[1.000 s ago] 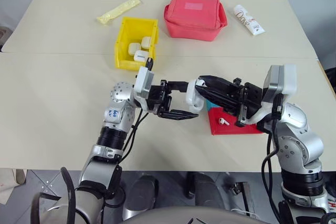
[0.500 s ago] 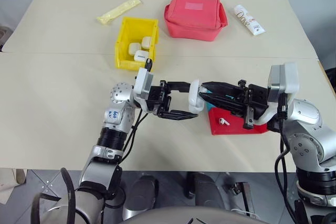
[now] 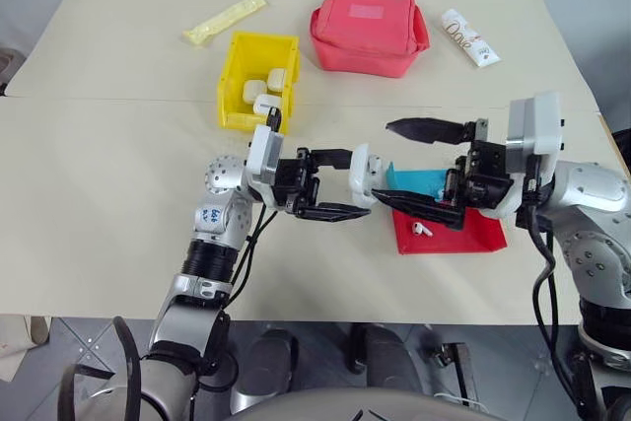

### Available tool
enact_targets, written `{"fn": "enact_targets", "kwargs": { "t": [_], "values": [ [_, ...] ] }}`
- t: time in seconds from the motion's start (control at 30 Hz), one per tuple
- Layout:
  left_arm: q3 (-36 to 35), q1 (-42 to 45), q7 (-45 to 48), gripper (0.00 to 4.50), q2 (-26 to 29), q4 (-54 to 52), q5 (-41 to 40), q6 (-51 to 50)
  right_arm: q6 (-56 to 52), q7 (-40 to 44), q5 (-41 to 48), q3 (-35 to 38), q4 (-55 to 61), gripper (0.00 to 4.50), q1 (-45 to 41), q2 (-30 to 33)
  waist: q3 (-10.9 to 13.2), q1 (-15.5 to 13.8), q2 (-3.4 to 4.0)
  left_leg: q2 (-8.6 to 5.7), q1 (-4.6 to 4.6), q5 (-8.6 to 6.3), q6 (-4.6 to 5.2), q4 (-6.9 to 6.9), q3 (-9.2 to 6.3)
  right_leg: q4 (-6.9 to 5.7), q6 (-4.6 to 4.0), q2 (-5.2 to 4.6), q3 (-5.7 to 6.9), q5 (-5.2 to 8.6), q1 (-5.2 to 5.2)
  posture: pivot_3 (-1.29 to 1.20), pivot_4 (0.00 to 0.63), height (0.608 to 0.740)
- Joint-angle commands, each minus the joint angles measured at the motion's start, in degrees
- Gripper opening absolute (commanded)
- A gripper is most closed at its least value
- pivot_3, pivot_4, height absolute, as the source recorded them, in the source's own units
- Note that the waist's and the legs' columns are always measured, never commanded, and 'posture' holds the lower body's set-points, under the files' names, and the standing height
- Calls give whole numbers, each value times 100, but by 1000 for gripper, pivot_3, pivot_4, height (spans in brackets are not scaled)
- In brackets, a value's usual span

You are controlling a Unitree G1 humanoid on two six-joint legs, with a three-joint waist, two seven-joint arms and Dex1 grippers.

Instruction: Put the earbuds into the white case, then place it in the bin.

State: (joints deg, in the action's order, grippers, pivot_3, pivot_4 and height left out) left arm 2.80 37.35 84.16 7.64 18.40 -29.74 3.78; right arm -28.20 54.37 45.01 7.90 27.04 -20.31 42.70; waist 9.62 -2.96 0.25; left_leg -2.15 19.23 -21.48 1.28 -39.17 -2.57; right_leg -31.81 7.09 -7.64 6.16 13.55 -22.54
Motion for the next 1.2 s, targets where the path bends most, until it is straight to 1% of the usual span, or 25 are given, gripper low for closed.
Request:
{"fn": "enact_targets", "kwargs": {
  "t": [0.03,0.17,0.2,0.33,0.4,0.47,0.53,0.7,0.83,0.9,1.0,1.03,1.07,1.2],
  "values": [
    [-73,93,-38,2737,-11,-114,-134,39,-128,-88,218,618,332,4452,197,298,0,-10,0,0,0,0,0,0,0,0,0,0,0,0,0,0,150,740],
    [-159,174,-92,2737,35,29,-117,62,-357,-198,361,1503,598,4452,1023,625,1,-37,-2,-1,3,-1,2,1,-4,7,0,-3,-1,0,5,0,150,740],
    [-188,188,-124,2737,44,56,-117,50,-376,-155,340,1803,673,4452,1377,668,1,-36,-2,-1,2,-1,3,1,-3,7,1,-3,-1,0,6,0,150,740],
    [-241,205,-177,2737,59,61,-113,0,-425,-66,335,2813,886,4452,2514,664,1,-46,-2,0,0,-2,4,1,0,6,2,-2,-1,-1,9,0,150,740],
    [-300,224,-270,2737,69,61,-133,-48,-425,61,262,3635,1065,4452,3507,378,1,-99,-2,0,0,-2,4,1,4,4,3,-3,-1,-2,8,0,150,740],
    [-342,235,-343,2737,84,61,-148,-80,-362,167,264,4219,1213,4452,4285,120,2,-138,-4,6,-1,-3,3,4,-2,10,2,5,-2,-1,12,0,150,740],
    [-367,224,-378,2737,107,55,-136,-83,-275,242,307,4576,1321,4452,4812,-70,1,-147,-3,3,-2,-4,6,4,7,7,3,3,-4,-2,10,0,150,740],
    [-455,220,-475,2737,172,79,-134,-106,-148,362,337,5129,1477,4452,5668,-351,-4,-137,5,6,-4,-16,17,5,26,25,3,5,-11,-4,12,0,150,740],
    [-472,224,-490,2737,201,91,-131,-92,-60,371,285,5098,1439,4452,5787,-264,-3,-132,5,7,-7,-16,17,5,24,23,4,7,-21,-4,6,0,150,740],
    [-473,222,-514,2737,201,79,-118,-68,-150,259,258,4942,1396,4452,5639,-68,-3,-134,5,6,-6,-16,18,5,23,24,4,6,-21,-4,6,0,150,740],
    [-478,211,-589,2737,192,23,-100,-30,-433,8,36,4439,1180,4452,5074,632,-3,-112,5,3,-6,-17,22,4,30,25,6,2,-22,-6,7,0,150,740],
    [-466,183,-584,2737,195,-12,-94,-10,-636,-60,-182,4106,1006,4452,4823,1134,-4,-100,5,2,-6,-17,24,4,30,28,5,1,-22,-5,8,0,150,740],
    [-450,163,-586,2737,193,-41,-87,3,-787,-85,-338,3880,871,4452,4649,1479,-2,-85,7,3,-9,-17,24,4,29,27,4,2,-22,-5,7,0,150,740],
    [-339,2,-568,2737,148,-199,-82,50,-812,-64,-629,2584,116,4452,3233,2474,-3,-89,10,6,0,-13,21,7,10,25,-4,4,-17,0,0,0,150,740]
  ]
}}
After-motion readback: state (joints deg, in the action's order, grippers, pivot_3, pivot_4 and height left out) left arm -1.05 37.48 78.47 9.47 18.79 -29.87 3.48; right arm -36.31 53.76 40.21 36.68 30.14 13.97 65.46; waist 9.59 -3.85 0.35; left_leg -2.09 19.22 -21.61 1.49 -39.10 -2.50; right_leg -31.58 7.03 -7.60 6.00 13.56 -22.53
